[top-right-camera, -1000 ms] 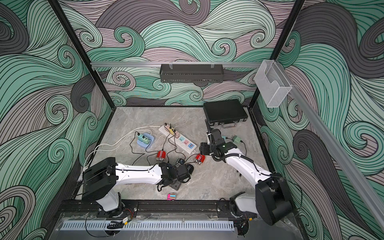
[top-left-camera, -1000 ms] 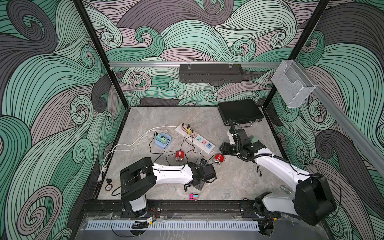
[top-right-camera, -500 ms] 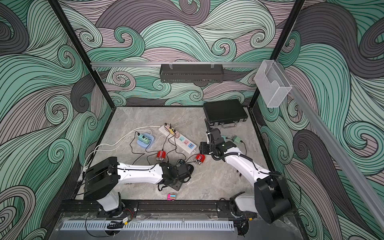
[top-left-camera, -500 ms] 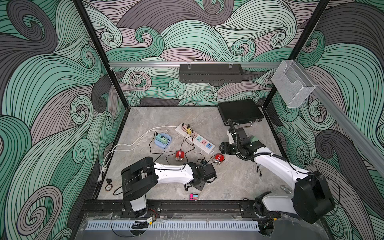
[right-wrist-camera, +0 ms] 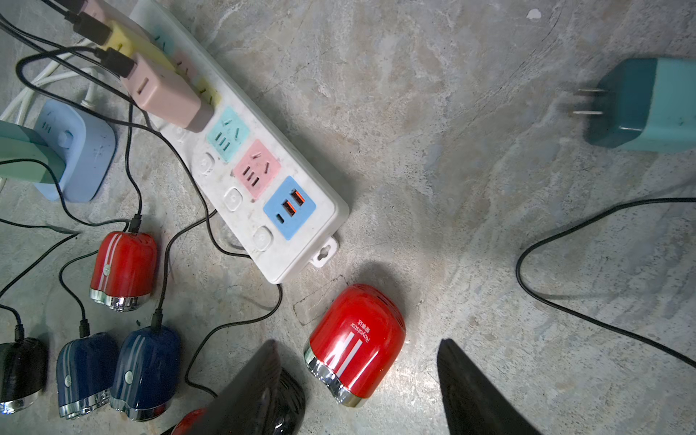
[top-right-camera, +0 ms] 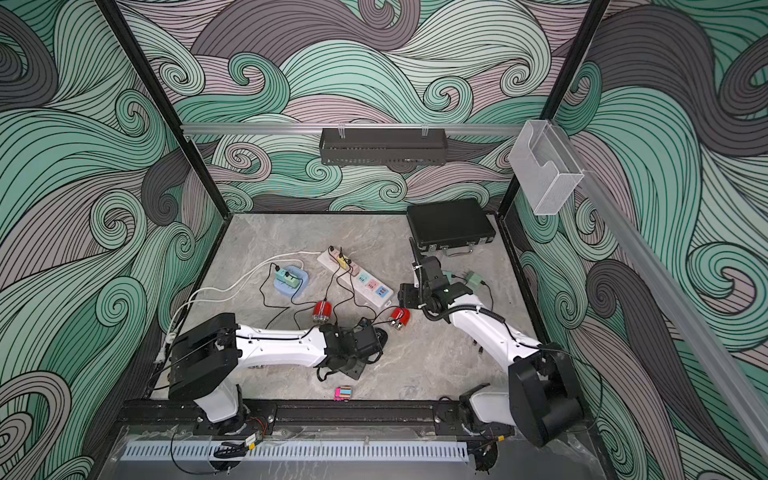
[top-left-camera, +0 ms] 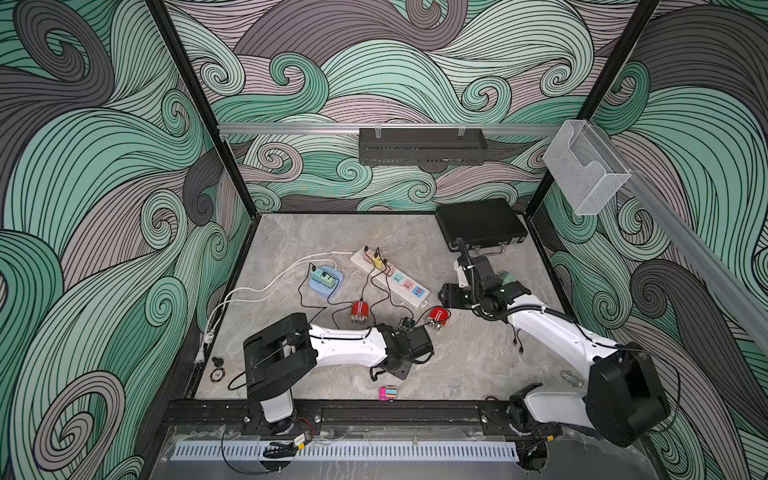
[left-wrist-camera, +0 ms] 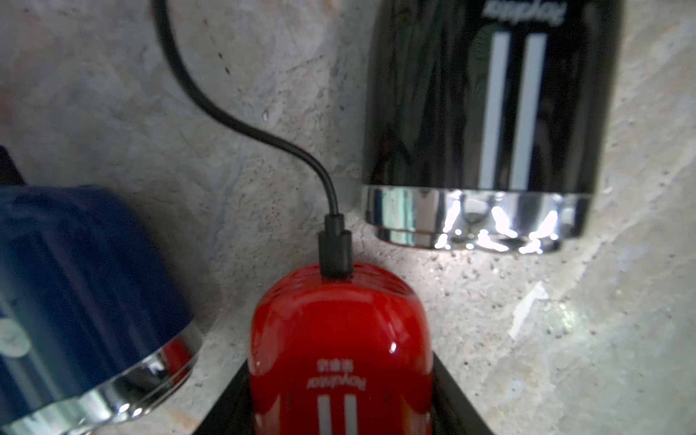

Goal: Unplug the electric shaver
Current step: Pick up the electric shaver from the center of the board.

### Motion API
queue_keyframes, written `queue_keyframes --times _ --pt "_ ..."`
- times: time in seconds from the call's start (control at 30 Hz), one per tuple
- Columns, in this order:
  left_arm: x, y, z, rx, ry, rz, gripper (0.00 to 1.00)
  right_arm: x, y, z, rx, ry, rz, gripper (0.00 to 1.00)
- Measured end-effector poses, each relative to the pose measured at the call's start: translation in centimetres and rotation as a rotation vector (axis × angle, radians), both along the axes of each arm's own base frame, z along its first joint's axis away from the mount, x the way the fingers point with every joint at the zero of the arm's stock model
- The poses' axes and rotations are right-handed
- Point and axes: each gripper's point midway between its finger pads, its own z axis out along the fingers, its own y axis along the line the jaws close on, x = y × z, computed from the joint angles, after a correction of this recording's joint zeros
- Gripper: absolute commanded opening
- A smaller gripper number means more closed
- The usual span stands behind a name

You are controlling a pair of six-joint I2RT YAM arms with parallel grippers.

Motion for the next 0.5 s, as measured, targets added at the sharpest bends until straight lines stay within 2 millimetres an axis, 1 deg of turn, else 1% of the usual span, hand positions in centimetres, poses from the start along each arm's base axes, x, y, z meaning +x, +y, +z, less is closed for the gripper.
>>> queue_keyframes --times 0.07,0.17,0.27,0.33,0.4,0.5 --pt "0.0 0.2 0.1 -0.005 -0.006 -0.001 0.49 0.0 0.0 0.0 0.002 0.0 -0.001 0.66" --pt "-0.1 1.0 0.2 0.004 -0.016 -0.005 0.48 0.1 0.2 0.1 0.012 -0.004 -0.002 0.67" --pt "0.2 1.5 1.3 -0.008 -0.044 -0.003 0.48 0.2 0.5 0.3 0.035 -0.012 0.003 0.67" --pt "0.7 1.4 2.4 -0.037 -0.068 0.004 0.48 0.0 0.8 0.4 0.058 -0.015 0.006 0.66" --pt "1.1 1.4 3.1 -0.056 -0.081 0.012 0.48 -0.2 1.1 0.4 0.077 -0.015 0.013 0.67" --pt "1.7 1.5 3.6 -0.075 -0.091 0.029 0.48 -0.7 1.6 0.4 0.105 -0.009 0.029 0.66"
